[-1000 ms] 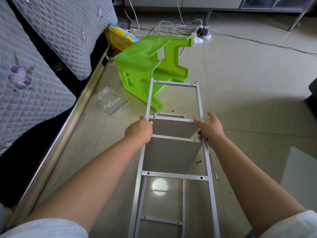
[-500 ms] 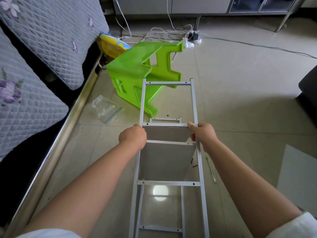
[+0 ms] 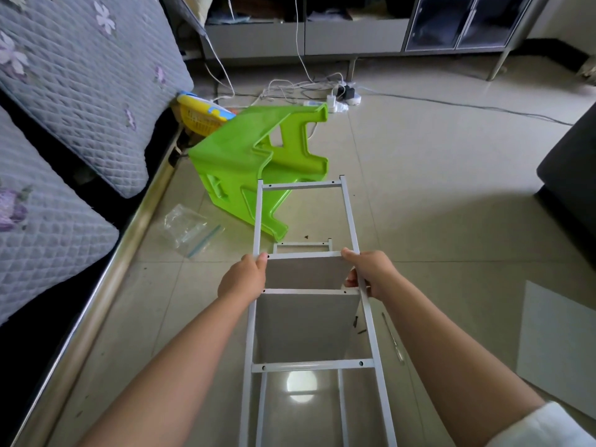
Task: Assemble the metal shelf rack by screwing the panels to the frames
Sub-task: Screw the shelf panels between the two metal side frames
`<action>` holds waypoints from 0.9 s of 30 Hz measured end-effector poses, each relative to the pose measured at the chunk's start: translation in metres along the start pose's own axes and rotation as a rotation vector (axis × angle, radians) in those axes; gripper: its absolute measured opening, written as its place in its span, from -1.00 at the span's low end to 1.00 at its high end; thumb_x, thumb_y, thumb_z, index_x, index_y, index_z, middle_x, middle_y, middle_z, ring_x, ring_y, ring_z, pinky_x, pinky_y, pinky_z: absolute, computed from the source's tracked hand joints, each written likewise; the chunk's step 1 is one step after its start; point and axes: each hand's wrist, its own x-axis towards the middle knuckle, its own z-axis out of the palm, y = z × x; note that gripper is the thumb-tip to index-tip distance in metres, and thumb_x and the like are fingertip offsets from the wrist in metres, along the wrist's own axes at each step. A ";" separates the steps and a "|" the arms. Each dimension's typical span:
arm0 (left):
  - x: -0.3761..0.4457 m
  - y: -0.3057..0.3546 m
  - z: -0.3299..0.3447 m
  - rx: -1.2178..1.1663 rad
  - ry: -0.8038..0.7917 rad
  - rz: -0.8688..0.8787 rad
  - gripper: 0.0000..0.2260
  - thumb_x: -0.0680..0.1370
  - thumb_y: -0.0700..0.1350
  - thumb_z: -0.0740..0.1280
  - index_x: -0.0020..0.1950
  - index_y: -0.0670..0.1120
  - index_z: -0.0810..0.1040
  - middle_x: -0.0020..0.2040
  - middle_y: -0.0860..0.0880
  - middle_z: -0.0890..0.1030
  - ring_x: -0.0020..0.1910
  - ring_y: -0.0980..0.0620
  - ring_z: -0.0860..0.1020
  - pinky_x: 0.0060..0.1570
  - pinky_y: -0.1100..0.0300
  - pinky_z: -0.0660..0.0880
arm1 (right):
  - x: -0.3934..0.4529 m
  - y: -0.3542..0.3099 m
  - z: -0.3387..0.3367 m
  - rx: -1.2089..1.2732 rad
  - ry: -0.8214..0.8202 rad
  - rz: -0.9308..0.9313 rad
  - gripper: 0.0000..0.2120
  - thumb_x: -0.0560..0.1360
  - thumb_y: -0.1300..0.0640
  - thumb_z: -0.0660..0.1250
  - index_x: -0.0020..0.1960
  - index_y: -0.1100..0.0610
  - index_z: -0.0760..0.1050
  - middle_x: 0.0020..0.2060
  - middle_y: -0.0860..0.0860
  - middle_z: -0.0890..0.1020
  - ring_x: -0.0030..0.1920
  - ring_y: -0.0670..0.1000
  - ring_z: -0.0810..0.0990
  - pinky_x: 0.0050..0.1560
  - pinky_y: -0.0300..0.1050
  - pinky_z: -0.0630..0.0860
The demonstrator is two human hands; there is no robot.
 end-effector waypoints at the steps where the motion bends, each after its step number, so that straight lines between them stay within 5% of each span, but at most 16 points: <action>1: 0.003 -0.001 0.000 -0.024 -0.011 -0.005 -0.49 0.64 0.12 -0.07 0.23 -0.25 0.42 0.13 -0.25 0.55 0.14 -0.19 0.50 -0.01 0.09 0.36 | 0.002 -0.001 0.001 0.056 -0.004 -0.002 -0.70 0.52 0.02 0.30 0.07 0.26 0.45 -0.45 0.09 0.42 -0.48 0.04 0.42 -0.34 -0.11 0.49; 6: 0.015 0.004 -0.002 -0.060 -0.048 -0.028 -0.47 0.63 0.16 -0.09 0.22 -0.21 0.43 0.03 -0.22 0.59 0.03 -0.17 0.53 -0.08 0.10 0.37 | 0.011 -0.003 0.007 0.105 -0.001 -0.047 -0.77 0.56 0.03 0.22 0.01 0.22 0.40 -0.35 0.09 0.43 -0.51 -0.03 0.21 -0.50 -0.22 0.22; 15: 0.042 0.020 -0.008 -0.043 -0.072 -0.070 -0.43 0.62 0.17 -0.11 0.21 -0.25 0.45 0.06 -0.24 0.59 0.07 -0.17 0.54 -0.07 0.10 0.38 | 0.041 -0.030 0.002 0.117 -0.056 0.104 -0.71 0.54 0.00 0.27 -0.19 0.22 0.37 -0.40 0.11 0.43 -0.53 -0.05 0.19 -0.62 -0.35 0.18; 21: 0.033 0.037 -0.011 0.110 0.191 -0.066 -0.60 0.63 0.10 0.02 0.27 -0.19 0.30 0.20 -0.24 0.46 0.14 -0.23 0.50 -0.12 0.04 0.36 | 0.046 -0.033 0.004 0.165 -0.060 0.130 -0.69 0.54 -0.02 0.27 -0.20 0.21 0.35 -0.39 0.10 0.40 -0.52 -0.06 0.21 -0.65 -0.40 0.21; 27: 0.037 0.051 -0.013 0.225 0.231 0.039 -0.63 0.66 0.01 0.03 0.31 -0.22 0.35 0.26 -0.19 0.41 0.16 -0.21 0.50 -0.04 0.00 0.41 | 0.052 -0.035 0.007 0.244 -0.030 0.133 -0.68 0.51 0.00 0.31 -0.25 0.20 0.34 -0.41 0.08 0.38 -0.52 -0.07 0.19 -0.64 -0.39 0.18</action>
